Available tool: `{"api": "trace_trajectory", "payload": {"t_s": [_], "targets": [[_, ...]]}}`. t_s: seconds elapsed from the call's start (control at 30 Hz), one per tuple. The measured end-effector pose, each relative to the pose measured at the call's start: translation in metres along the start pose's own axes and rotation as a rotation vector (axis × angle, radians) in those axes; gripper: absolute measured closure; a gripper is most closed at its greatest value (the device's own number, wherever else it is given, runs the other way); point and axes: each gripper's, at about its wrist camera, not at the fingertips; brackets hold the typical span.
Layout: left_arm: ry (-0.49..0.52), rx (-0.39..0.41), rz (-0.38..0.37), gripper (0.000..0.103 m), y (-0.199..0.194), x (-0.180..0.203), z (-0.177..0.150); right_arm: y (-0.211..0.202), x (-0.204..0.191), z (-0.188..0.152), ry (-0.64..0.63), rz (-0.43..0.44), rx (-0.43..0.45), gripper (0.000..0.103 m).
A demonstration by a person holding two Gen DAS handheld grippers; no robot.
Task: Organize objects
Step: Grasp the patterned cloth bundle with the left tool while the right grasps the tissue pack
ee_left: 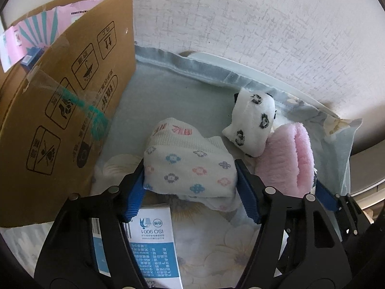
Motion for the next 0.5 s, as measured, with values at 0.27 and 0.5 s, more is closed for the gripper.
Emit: {"api": "trace_trajectory", "payload": {"t_s": [0.27,0.5], "targets": [[-0.004,-0.006,-0.016,0.038,-0.004,-0.003,-0.001,-0.014,0.006,-0.014,-0.002,-0.016,-0.005,0.051],[0.014,0.000,-0.033,0.038,-0.008,0.000,0.001,-0.034,0.012,-0.021,0.003,-0.030,0.043,0.059]]}}
Point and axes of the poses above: each gripper's, at about its wrist camera, not at the fingertips, and y roughly the way its jaws point, x to its right, z to its top, and after that the axes turned 12 degrees about x, right-handed
